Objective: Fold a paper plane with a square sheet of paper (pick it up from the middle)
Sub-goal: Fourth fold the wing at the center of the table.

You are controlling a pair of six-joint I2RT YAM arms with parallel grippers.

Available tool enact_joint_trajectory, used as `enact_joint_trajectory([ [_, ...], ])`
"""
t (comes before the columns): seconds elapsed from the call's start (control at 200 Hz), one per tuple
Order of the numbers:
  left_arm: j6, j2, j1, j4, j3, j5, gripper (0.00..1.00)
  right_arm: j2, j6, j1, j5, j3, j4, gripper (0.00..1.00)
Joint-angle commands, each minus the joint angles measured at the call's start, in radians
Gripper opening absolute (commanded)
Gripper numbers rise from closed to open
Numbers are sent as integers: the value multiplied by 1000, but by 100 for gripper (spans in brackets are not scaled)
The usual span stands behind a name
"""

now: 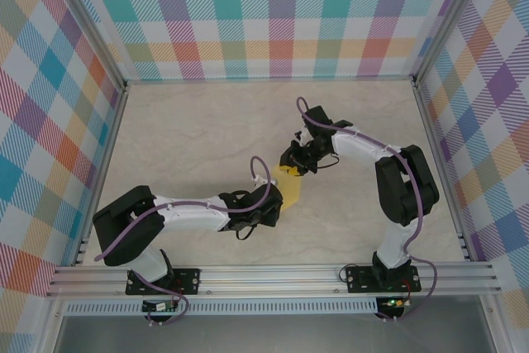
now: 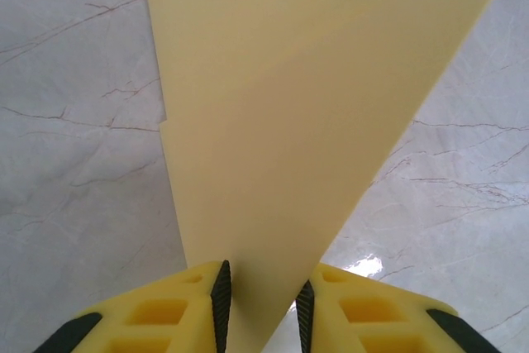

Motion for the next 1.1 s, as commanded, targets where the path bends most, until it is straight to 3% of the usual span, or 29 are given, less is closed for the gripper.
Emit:
enact_joint_trajectory([
  [0.0, 13, -25, -12, 16, -17, -1, 25, -2, -7, -5, -20, -12, 0, 26],
  [0.295, 43, -28, 9, 91, -38, 65, 15, -54, -42, -7, 50, -7, -49, 32],
  [0.55, 77, -33, 86, 212, -79, 213, 12, -268, -41, -79, 155, -131, -6, 60],
  [0.645, 88, -25, 116, 238, -96, 270, 12, -344, -47, -100, 158, -184, 25, 63],
  [0.84, 94, -3, 165, 290, -115, 381, 12, -398, -18, -98, 55, -286, 139, 60],
  [1.095, 86, 45, 196, 339, -108, 476, 12, -395, 58, -67, -17, -396, 278, 33],
])
